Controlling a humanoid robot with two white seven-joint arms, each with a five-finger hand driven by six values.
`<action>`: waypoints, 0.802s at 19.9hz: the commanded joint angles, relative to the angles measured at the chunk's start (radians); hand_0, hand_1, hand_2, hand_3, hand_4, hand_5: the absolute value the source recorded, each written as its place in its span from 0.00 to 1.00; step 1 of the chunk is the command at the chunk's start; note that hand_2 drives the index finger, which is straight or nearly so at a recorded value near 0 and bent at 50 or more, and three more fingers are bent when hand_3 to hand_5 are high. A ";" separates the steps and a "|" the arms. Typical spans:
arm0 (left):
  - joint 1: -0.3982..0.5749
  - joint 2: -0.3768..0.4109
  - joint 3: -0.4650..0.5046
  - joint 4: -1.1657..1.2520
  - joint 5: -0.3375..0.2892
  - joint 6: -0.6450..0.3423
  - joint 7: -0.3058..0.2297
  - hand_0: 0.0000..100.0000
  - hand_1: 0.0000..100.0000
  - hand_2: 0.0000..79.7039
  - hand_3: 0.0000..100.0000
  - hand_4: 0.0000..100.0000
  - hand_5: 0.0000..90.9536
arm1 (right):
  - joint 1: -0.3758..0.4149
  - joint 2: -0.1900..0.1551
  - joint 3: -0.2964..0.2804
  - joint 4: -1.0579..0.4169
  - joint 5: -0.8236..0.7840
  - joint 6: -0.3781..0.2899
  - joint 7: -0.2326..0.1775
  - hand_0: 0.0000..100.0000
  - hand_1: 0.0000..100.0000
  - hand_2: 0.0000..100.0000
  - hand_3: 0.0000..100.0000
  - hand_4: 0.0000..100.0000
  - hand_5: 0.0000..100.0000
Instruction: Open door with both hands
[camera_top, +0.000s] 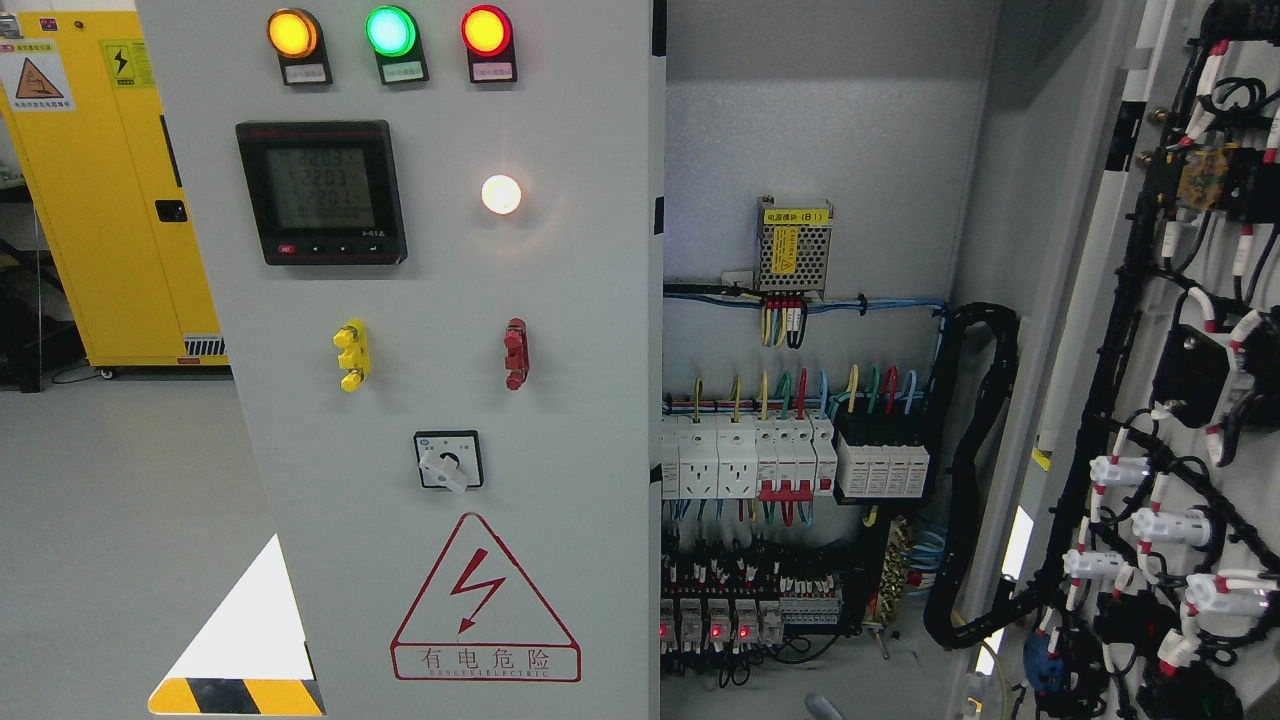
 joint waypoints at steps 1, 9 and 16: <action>0.001 -0.020 0.001 0.004 0.004 0.000 -0.001 0.12 0.56 0.00 0.00 0.00 0.00 | -0.158 0.025 0.041 -0.031 0.035 0.045 0.001 0.00 0.50 0.04 0.00 0.00 0.00; -0.001 -0.022 0.007 0.002 0.007 0.005 -0.002 0.12 0.56 0.00 0.00 0.00 0.00 | -0.391 0.085 0.038 0.105 0.030 0.139 0.001 0.00 0.50 0.04 0.00 0.00 0.00; -0.001 -0.022 0.007 0.002 0.007 0.005 -0.004 0.12 0.56 0.00 0.00 0.00 0.00 | -0.523 0.102 0.036 0.197 0.024 0.223 0.001 0.00 0.50 0.04 0.00 0.00 0.00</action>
